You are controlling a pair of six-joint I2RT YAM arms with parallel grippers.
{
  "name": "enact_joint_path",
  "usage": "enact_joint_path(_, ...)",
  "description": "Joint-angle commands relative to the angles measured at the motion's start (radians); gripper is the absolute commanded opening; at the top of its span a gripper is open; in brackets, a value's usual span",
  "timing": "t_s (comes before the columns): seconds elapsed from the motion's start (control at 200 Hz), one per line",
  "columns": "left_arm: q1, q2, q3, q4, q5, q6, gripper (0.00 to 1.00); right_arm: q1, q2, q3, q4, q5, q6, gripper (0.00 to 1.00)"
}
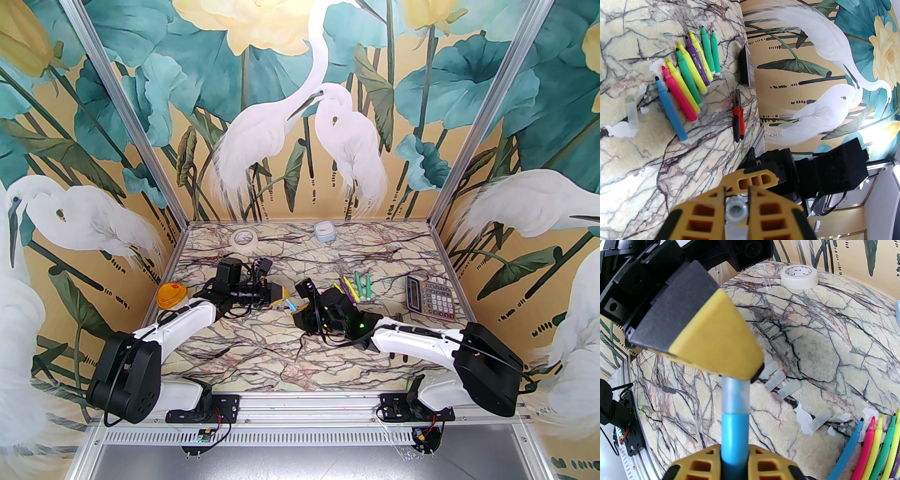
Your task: Open the pen caps
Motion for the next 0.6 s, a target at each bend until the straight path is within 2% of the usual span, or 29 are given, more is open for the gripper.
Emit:
enact_joint_path(0.0,0.092,0.023,0.083,0.047,-0.137,0.013,0.0,0.007,-0.033,-0.061,-0.164,-0.074,-0.038,0.0)
enact_joint_path(0.21,0.095,0.039,0.126,0.006,-0.138,0.031,0.0,0.006,-0.044,-0.073,-0.16,-0.072,-0.041,0.0)
enact_joint_path(0.315,0.095,0.052,0.156,-0.08,-0.151,0.083,0.0,0.005,-0.019,-0.045,-0.199,0.044,-0.021,0.0)
enact_joint_path(0.425,0.083,0.052,0.2,-0.252,-0.257,0.183,0.0,0.002,0.03,0.007,-0.25,0.162,0.0,0.0)
enact_joint_path(0.595,0.037,0.072,0.273,-0.49,-0.444,0.314,0.0,-0.013,0.112,0.076,-0.285,0.272,0.066,0.0)
